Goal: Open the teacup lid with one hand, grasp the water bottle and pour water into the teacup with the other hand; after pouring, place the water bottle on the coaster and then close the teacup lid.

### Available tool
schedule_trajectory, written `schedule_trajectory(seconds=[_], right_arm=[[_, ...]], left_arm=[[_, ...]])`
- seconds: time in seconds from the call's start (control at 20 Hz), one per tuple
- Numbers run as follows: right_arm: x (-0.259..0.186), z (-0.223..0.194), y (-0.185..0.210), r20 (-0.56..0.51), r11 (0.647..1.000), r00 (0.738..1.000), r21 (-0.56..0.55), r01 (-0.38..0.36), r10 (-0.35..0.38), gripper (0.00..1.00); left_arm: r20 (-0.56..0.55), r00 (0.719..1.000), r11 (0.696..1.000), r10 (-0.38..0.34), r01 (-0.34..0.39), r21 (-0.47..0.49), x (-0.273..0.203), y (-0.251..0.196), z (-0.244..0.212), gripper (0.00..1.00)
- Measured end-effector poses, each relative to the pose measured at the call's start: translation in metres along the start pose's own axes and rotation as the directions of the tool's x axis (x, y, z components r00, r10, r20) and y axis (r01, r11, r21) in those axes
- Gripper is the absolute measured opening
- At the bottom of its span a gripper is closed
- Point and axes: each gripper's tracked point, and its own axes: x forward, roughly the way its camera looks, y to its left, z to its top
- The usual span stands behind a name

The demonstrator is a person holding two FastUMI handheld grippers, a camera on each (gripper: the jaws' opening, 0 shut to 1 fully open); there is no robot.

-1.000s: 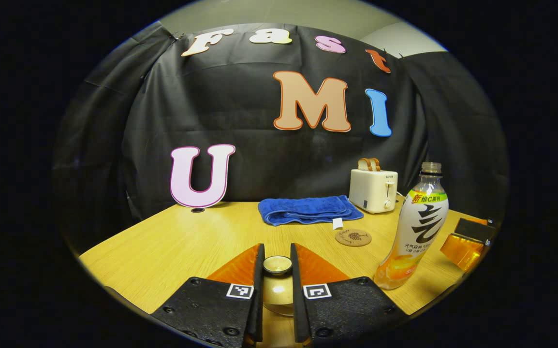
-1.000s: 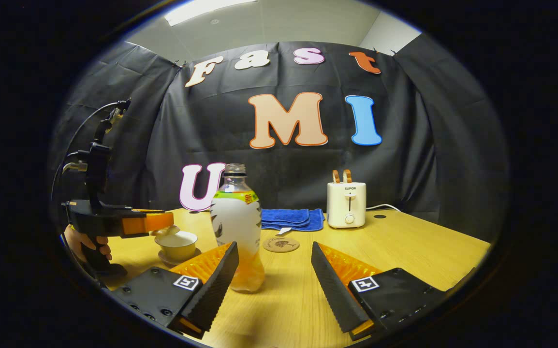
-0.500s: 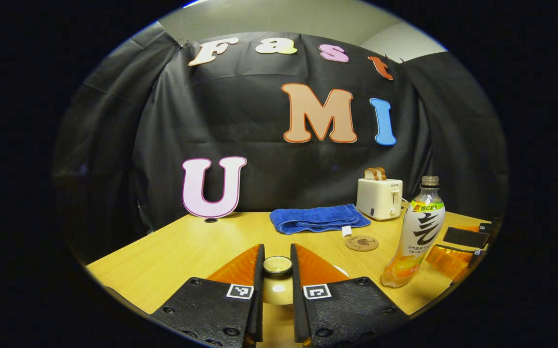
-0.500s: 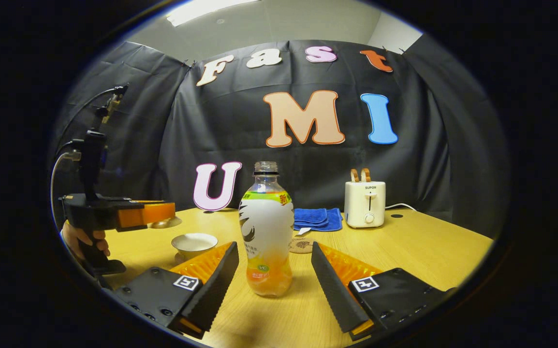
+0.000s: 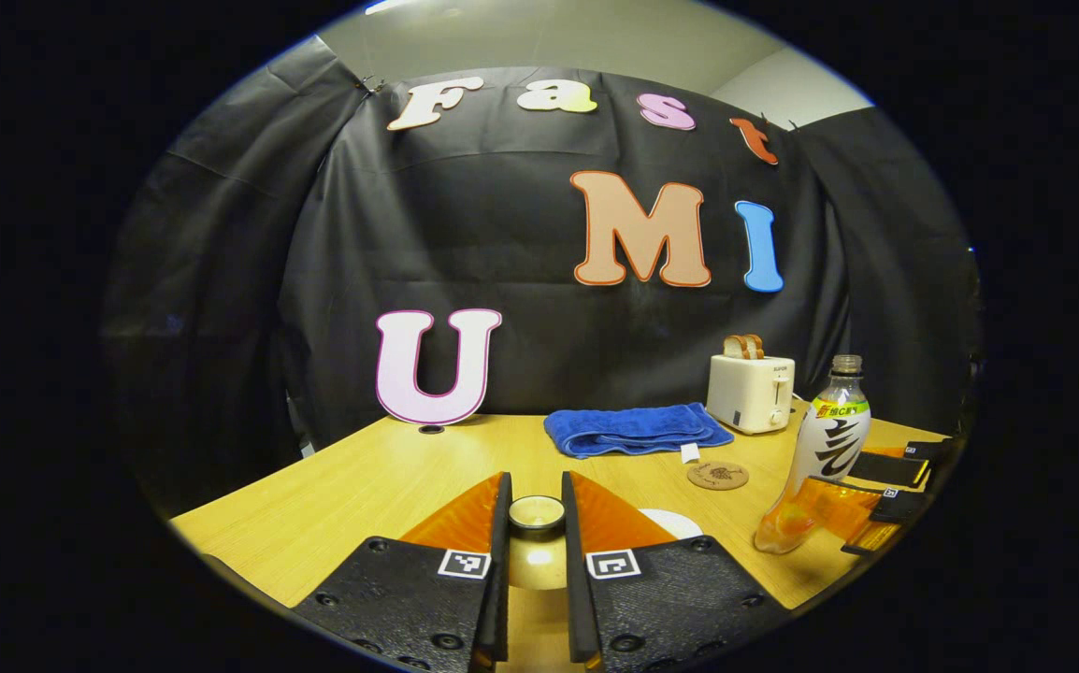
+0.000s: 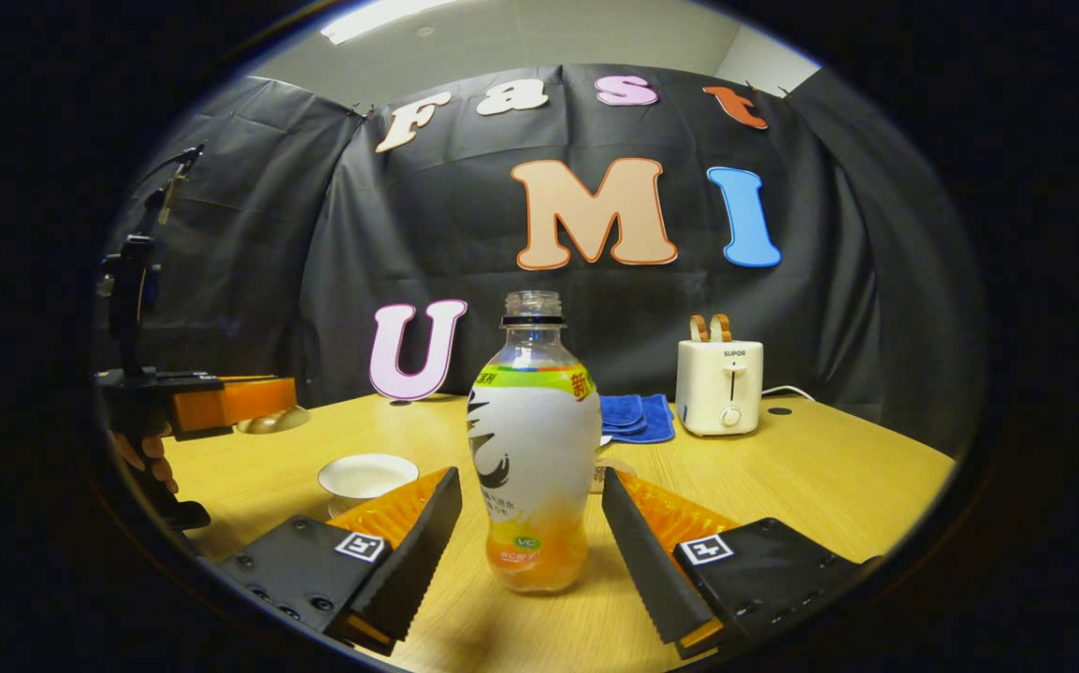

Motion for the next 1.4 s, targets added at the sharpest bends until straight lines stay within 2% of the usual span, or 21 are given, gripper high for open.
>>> schedule_trajectory(seconds=[0.05, 0.15, 0.25, 0.45, 0.7, 0.85, 1.0, 1.05, 1.1, 1.4], right_arm=[[0.002, -0.002, 0.001, -0.01, 1.0, 1.0, -0.002, 0.003, -0.003, 0.93], [0.005, -0.003, 0.003, -0.022, 1.0, 1.0, -0.002, 0.003, -0.003, 0.94], [0.006, -0.004, 0.002, -0.027, 1.0, 1.0, -0.001, 0.012, -0.012, 0.8], [0.006, -0.005, 0.002, -0.031, 1.0, 0.999, -0.01, 0.015, -0.015, 0.73], [0.01, -0.002, 0.0, -0.03, 0.994, 0.999, -0.108, 0.036, -0.039, 0.62], [0.018, 0.003, -0.002, -0.019, 0.969, 0.997, -0.237, 0.063, -0.07, 0.63], [0.019, 0.013, -0.002, 0.03, 0.92, 0.995, -0.379, 0.101, -0.097, 0.65], [0.021, 0.015, -0.001, 0.048, 0.896, 0.994, -0.429, 0.112, -0.102, 0.61], [0.021, 0.018, 0.001, 0.068, 0.869, 0.992, -0.479, 0.122, -0.102, 0.63], [0.02, 0.025, 0.016, 0.171, 0.648, 0.982, -0.74, 0.18, -0.077, 0.64]], left_arm=[[0.004, 1.0, 1.0, 0.01, -0.01, -0.003, -0.001, 0.005, 0.002, 0.22], [0.007, 1.0, 0.999, 0.027, -0.027, -0.017, -0.003, 0.013, 0.002, 0.23], [0.002, 0.999, 0.999, 0.037, -0.037, -0.031, -0.004, 0.021, 0.001, 0.22], [0.007, 0.999, 0.998, 0.053, -0.053, -0.021, -0.007, 0.031, 0.001, 0.24], [0.016, 0.998, 0.998, 0.067, -0.066, -0.024, -0.01, 0.042, 0.005, 0.22], [0.006, 0.997, 0.996, 0.082, -0.082, -0.034, -0.012, 0.052, 0.003, 0.24], [-0.004, 0.995, 0.994, 0.102, -0.102, -0.039, -0.012, 0.062, -0.003, 0.23], [-0.009, 0.994, 0.994, 0.105, -0.105, -0.04, -0.012, 0.064, -0.005, 0.23], [-0.012, 0.994, 0.994, 0.107, -0.107, -0.037, -0.012, 0.067, -0.007, 0.23], [-0.004, 0.994, 0.993, 0.108, -0.108, -0.039, -0.015, 0.076, -0.006, 0.23]])
